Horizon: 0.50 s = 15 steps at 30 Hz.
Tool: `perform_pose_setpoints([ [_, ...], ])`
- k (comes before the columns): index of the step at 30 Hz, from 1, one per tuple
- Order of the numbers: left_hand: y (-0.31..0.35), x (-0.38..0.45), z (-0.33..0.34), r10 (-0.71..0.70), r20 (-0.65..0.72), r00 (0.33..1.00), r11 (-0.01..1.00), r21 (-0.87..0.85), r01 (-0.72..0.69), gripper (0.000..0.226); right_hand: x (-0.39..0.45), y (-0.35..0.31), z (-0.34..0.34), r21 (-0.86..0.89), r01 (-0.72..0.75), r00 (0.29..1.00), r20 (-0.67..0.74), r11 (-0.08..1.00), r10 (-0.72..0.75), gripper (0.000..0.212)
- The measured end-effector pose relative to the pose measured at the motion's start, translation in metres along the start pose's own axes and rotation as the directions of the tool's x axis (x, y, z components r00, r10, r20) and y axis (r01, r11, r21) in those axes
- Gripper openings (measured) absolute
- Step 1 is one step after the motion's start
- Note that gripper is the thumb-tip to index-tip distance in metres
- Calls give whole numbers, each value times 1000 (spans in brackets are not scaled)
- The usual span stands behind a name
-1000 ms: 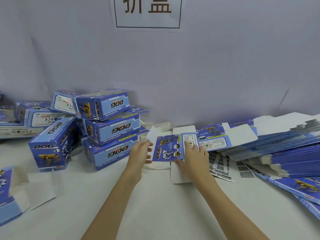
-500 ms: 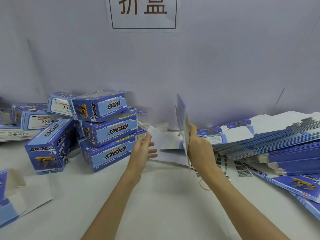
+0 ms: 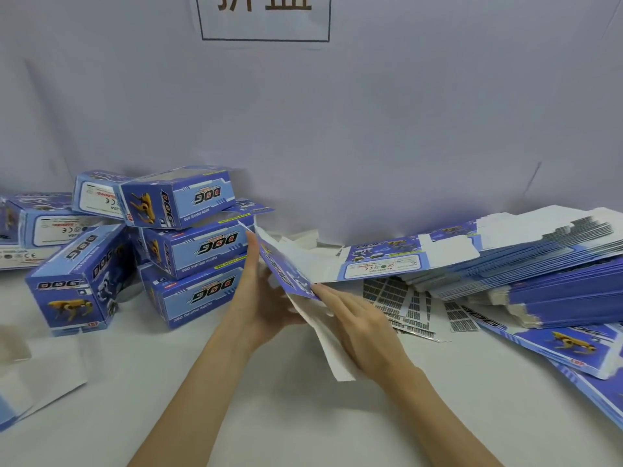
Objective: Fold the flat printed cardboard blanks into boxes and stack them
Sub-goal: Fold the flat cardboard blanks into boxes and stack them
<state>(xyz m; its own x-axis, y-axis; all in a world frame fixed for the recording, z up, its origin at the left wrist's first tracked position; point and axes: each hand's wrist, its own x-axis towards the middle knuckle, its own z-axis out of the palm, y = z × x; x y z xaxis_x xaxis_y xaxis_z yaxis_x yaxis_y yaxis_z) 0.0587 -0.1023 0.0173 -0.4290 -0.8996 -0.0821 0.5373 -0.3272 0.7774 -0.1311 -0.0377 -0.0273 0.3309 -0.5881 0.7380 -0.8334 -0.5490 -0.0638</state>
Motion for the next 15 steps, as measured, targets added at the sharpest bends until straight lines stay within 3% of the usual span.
perform_pose_setpoints([
  [4,-3,0,1,49,-21,999,998,-37,-49,88,0,0,0,-11,30,997,-68,999,-31,45],
  [9,-7,-4,14,90,-4,996,993,-71,-90,112,-2,-3,1,35,19,997,-70,999,-17,53],
  [13,-6,-4,11,99,26,995,991,-90,-97,102,-2,-4,2,40,8,994,-113,999,-4,56],
  [15,-7,-3,6,99,141,985,990,-119,-82,95,-3,-5,4,34,-3,992,-123,999,7,56],
])
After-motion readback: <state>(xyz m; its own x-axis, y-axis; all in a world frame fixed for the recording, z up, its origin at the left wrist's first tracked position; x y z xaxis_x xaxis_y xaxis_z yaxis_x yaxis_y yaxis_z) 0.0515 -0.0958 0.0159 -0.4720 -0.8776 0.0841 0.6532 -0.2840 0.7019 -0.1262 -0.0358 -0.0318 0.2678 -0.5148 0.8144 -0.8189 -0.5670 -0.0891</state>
